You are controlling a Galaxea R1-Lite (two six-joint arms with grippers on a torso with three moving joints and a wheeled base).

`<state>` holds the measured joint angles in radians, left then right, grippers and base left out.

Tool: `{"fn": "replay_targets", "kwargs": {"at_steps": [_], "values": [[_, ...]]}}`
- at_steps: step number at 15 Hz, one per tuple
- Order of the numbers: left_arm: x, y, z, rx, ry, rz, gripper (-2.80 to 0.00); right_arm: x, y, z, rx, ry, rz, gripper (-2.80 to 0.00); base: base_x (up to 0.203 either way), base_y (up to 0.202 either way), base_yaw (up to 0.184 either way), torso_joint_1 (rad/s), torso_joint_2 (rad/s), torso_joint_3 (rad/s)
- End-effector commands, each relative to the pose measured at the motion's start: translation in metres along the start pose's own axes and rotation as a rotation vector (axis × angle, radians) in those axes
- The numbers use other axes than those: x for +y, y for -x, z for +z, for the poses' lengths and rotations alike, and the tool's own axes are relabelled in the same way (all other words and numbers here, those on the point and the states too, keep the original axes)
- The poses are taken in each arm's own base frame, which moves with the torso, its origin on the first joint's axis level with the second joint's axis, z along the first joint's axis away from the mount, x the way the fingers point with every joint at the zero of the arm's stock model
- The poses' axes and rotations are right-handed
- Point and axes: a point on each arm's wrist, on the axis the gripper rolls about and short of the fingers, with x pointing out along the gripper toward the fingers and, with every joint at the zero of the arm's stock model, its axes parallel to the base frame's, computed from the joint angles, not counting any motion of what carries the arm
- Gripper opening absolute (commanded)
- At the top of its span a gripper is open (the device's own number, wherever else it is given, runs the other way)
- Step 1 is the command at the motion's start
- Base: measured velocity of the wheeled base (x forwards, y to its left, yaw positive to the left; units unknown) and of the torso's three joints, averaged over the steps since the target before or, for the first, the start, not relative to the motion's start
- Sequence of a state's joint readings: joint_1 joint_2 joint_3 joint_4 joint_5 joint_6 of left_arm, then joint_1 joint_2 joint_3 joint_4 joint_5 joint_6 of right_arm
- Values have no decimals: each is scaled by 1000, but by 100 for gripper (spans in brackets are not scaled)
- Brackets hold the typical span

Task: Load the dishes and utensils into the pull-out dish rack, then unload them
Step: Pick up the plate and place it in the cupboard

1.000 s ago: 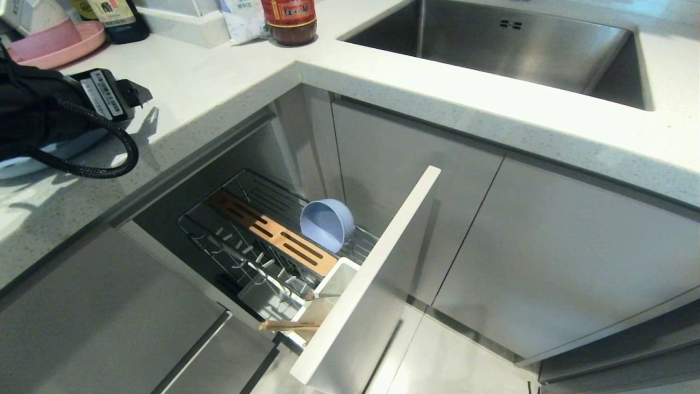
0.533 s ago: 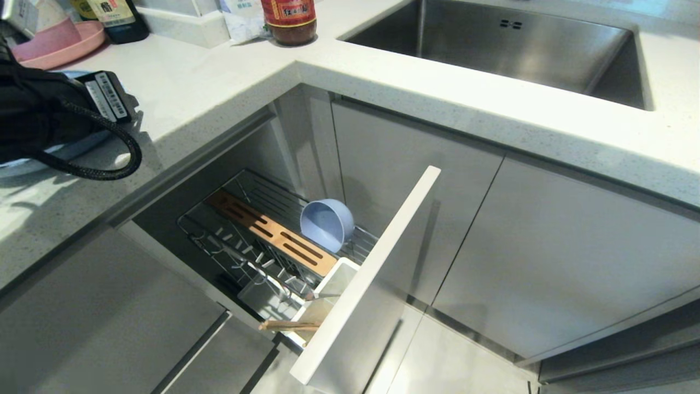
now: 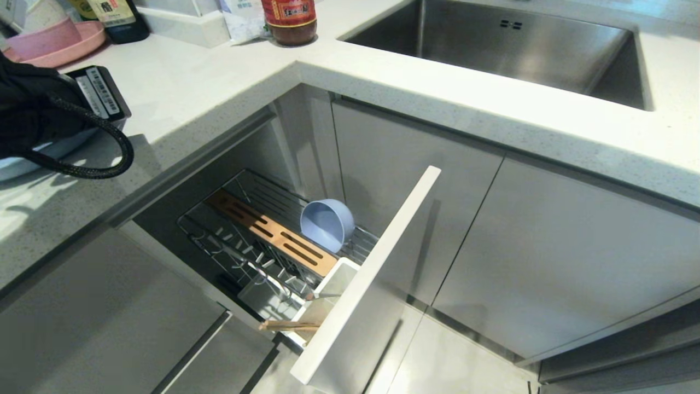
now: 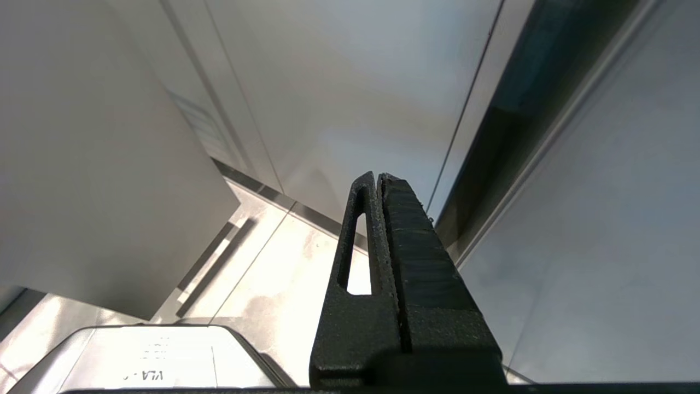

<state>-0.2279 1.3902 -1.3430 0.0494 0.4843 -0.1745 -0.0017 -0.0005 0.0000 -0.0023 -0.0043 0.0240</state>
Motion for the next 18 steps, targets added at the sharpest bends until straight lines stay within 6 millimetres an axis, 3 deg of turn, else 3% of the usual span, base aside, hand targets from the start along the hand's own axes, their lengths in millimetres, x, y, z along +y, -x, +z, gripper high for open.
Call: {"fn": "replay_targets", "kwargs": {"at_steps": [1, 6, 11, 18], "values": [[4, 14, 10, -40, 18, -11, -280, 0, 0, -1, 0, -1, 0, -280, 0, 0, 0, 0, 0, 0], [15, 55, 38, -183, 106, -65, -280, 0, 0, 0, -2, -1, 0, -280, 0, 0, 0, 0, 0, 0], [22, 84, 56, -316, 190, -133, -280, 0, 0, 0, -1, 0, 0, -280, 0, 0, 0, 0, 0, 0], [-2, 116, 74, -449, 384, -403, -280, 0, 0, 0, -2, -1, 0, -280, 0, 0, 0, 0, 0, 0]]}}
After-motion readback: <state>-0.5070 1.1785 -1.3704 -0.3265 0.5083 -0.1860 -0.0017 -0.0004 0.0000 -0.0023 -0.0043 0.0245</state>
